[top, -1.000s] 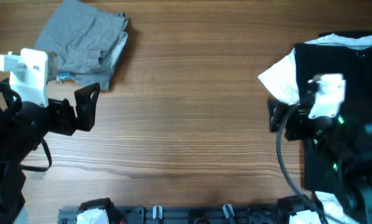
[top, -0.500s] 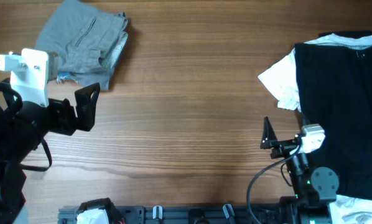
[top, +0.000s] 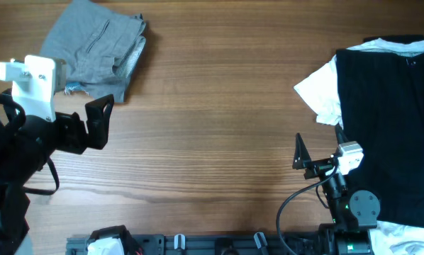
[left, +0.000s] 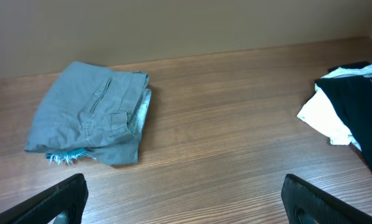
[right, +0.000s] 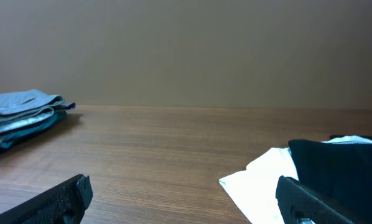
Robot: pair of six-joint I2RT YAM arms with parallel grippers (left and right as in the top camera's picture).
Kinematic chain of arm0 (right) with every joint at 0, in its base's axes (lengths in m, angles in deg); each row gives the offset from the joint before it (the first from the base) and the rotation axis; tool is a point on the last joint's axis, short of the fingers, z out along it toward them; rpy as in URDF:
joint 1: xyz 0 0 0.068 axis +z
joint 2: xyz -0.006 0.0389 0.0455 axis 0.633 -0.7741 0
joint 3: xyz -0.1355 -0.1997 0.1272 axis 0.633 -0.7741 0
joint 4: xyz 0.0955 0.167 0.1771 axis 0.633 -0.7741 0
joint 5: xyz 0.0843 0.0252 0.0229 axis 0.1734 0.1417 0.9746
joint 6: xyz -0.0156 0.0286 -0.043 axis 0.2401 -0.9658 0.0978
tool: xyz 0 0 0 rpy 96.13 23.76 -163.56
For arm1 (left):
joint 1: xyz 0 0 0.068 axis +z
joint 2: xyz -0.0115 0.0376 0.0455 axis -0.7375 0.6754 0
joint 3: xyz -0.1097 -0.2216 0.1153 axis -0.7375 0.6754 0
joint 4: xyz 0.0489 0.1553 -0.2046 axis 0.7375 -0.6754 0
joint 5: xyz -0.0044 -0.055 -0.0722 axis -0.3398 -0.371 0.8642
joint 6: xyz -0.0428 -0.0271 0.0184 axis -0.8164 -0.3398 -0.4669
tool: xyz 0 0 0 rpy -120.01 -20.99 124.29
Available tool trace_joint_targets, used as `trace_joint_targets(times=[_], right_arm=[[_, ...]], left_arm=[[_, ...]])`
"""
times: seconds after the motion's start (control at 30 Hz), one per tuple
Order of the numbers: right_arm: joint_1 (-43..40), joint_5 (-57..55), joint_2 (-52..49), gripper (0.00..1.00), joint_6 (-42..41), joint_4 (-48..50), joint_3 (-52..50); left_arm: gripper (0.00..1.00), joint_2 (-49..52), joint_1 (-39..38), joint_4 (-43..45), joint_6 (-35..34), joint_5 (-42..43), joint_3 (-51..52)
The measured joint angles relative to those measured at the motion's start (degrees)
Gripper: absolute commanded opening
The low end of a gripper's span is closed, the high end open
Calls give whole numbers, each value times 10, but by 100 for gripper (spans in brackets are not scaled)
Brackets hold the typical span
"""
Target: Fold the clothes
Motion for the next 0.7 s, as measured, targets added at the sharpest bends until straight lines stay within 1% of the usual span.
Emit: trace_joint_targets(times=[0.57,0.6,0.67,0.7], right_arm=[[0,0,0,100,0,0,0],[0,0,0,100,0,0,0],[0,0,0,100,0,0,0],[0,0,0,100,0,0,0]], left_arm=[[100,5,-6,2,0,0,0],[100,8,-14,18,0,-2,7],[100,-16,-44,139,0,-4,72],[100,-30,-57,180,0,-5,106]])
